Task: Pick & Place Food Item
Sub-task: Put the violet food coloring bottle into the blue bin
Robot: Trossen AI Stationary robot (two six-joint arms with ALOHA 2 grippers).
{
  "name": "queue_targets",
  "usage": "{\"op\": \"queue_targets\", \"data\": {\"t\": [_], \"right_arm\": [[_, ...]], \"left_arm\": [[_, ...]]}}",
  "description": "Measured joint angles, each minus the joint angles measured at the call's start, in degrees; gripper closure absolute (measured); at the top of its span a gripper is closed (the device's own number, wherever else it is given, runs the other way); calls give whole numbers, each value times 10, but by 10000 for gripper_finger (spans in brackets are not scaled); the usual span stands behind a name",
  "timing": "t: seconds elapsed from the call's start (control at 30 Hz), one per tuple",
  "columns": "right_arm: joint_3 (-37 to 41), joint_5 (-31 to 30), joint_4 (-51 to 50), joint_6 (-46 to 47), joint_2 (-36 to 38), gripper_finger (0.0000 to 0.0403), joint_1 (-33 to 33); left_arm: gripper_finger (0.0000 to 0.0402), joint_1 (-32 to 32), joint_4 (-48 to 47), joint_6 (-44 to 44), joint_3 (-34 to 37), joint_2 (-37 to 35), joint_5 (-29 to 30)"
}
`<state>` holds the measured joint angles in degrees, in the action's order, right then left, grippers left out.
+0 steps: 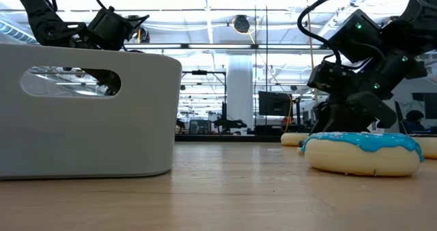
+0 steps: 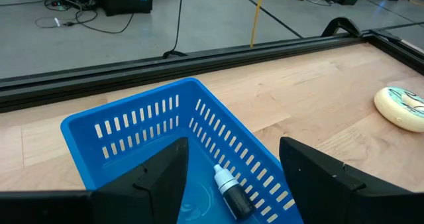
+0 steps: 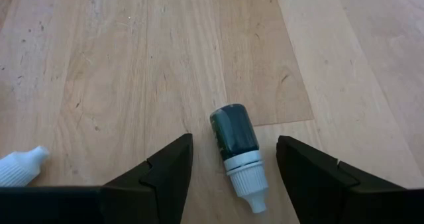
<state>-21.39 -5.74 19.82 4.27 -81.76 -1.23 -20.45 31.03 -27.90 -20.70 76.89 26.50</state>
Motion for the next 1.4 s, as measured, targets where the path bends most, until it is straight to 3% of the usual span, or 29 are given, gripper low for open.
{"op": "queue_targets", "data": {"t": [0.27,0.97,1.23,1.4], "right_arm": [[0,0,0,0,0,204,0],[0,31,9,-7,0,329,0],[1,28,81,-60,-1,319,0],[1,12,148,-120,-1,324,0]], "left_arm": [[163,0,0,0,0,0,0],[163,0,0,-12,0,0,-4],[163,3,46,-118,0,0,-125],[163,37,93,-145,0,0,-146]]}}
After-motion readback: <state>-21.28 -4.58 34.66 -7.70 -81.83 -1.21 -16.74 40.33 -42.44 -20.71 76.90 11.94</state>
